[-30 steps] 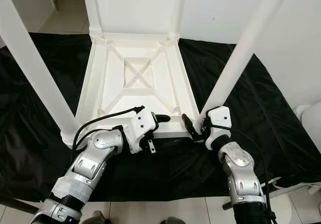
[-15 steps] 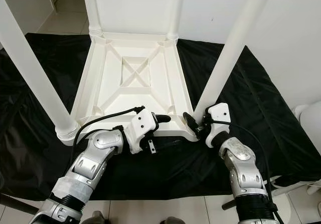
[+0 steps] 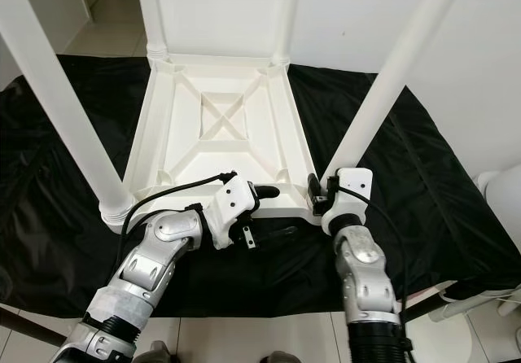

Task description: Building children table

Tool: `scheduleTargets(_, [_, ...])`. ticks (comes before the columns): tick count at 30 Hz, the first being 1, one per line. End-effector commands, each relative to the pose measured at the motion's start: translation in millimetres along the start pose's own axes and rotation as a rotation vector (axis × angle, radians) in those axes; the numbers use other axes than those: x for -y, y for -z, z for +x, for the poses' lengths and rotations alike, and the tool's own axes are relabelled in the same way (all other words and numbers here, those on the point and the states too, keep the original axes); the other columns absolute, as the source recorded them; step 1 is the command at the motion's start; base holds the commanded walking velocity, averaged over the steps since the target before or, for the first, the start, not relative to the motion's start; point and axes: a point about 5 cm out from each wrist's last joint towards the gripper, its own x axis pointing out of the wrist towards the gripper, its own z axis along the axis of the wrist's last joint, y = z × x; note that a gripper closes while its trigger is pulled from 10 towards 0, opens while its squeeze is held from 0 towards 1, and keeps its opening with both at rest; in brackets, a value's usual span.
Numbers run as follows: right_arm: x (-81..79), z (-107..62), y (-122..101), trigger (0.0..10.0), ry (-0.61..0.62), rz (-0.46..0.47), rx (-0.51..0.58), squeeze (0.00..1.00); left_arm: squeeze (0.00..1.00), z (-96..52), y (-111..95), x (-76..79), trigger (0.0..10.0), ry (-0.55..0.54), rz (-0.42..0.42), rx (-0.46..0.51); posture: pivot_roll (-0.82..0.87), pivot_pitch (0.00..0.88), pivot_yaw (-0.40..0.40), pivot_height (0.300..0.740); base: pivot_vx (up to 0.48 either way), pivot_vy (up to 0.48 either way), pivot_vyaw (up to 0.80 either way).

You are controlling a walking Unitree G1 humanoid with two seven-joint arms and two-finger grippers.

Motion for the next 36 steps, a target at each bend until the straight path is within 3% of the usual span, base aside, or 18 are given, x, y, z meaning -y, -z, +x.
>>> scheduleTargets(1, [6.2, -0.3, 1.2, 10.0, 0.112, 0.013, -0.012, 0.0, 0.0, 0.0, 3.3, -5.5, 10.0, -0.141, -0.005, -0.017, -0.02, 0.0, -0.034, 0.74, 0.0, 0.0, 0.0])
scheduleTargets(3, [6.2, -0.3, 1.2, 10.0, 0.112, 0.013, -0.012, 0.0, 0.0, 0.0, 3.3, -5.5, 10.0, -0.141, -0.005, -0.017, -0.02, 0.0, -0.034, 0.74, 0.0, 0.0, 0.0])
scheduleTargets(9, [-17.2, 4.5, 3.0, 10.0, 0.296, 0.02, -0.021, 0.0, 0.0, 1.0, 3.0, -5.3, 10.0, -0.137, -0.003, -0.016, -0.02, 0.0, -0.031, 0.74, 0.0, 0.0, 0.0])
scheduleTargets(15, [-25.6, 5.8, 0.2, 10.0, 0.282, 0.035, -0.015, 0.0, 0.0, 1.2, 2.7, -5.1, 10.0, -0.138, -0.005, -0.014, -0.02, 0.0, -0.033, 0.74, 0.0, 0.0, 0.0])
scheduleTargets(16, [-23.2, 5.6, -0.5, 10.0, 0.274, 0.034, -0.01, 0.15, 0.0, 1.4, 2.4, -5.5, 10.0, -0.14, -0.004, -0.014, -0.02, 0.0, -0.033, 0.74, 0.0, 0.0, 0.0])
scheduleTargets(18, [-22.3, 5.5, -0.7, 10.0, 0.271, 0.034, -0.008, 0.15, 0.0, 1.5, 2.3, -5.7, 10.0, -0.14, -0.004, -0.013, -0.02, 0.0, -0.033, 0.74, 0.0, 0.0, 0.0])
scheduleTargets(19, [-24.2, 5.0, -3.6, 10.0, 0.211, 0.035, 0.02, 1.0, 0.0, 1.6, 2.0, -6.1, 10.0, -0.142, -0.003, -0.013, -0.02, 0.0, -0.033, 0.74, 0.0, 0.0, 0.0])
scheduleTargets(29, [-16.5, -3.7, -11.3, 10.0, 0.106, 0.009, 0.083, 1.0, 0.0, -0.7, 3.4, -6.3, 10.0, -0.137, 0.003, -0.019, -0.02, 0.0, -0.032, 0.74, 0.0, 0.0, 0.0])
scheduleTargets(30, [-11.1, -6.5, -10.4, 10.0, 0.054, -0.018, 0.081, 0.21, 0.0, -0.7, 3.4, -6.5, 10.0, -0.137, 0.003, -0.019, -0.02, 0.0, -0.032, 0.74, 0.0, 0.0, 0.0])
scheduleTargets(31, [-11.1, -6.5, -10.4, 10.0, 0.054, -0.018, 0.081, 0.21, 0.0, -0.7, 3.4, -6.5, 10.0, -0.137, 0.003, -0.019, -0.02, 0.0, -0.032, 0.74, 0.0, 0.0, 0.0])
scheduleTargets(32, [-6.3, -8.9, -10.2, 10.0, -0.005, -0.053, 0.082, 0.0, 0.0, -0.6, 3.3, -6.7, 10.0, -0.137, 0.003, -0.019, -0.02, 0.0, -0.03, 0.74, 0.0, 0.0, 0.0])
scheduleTargets(36, [5.5, -11.1, -9.7, 10.0, -0.128, -0.101, 0.072, 0.0, 0.0, 0.0, 2.8, -6.6, 10.0, -0.134, 0.003, -0.017, -0.02, 0.0, -0.029, 0.74, 0.0, 0.0, 0.0])
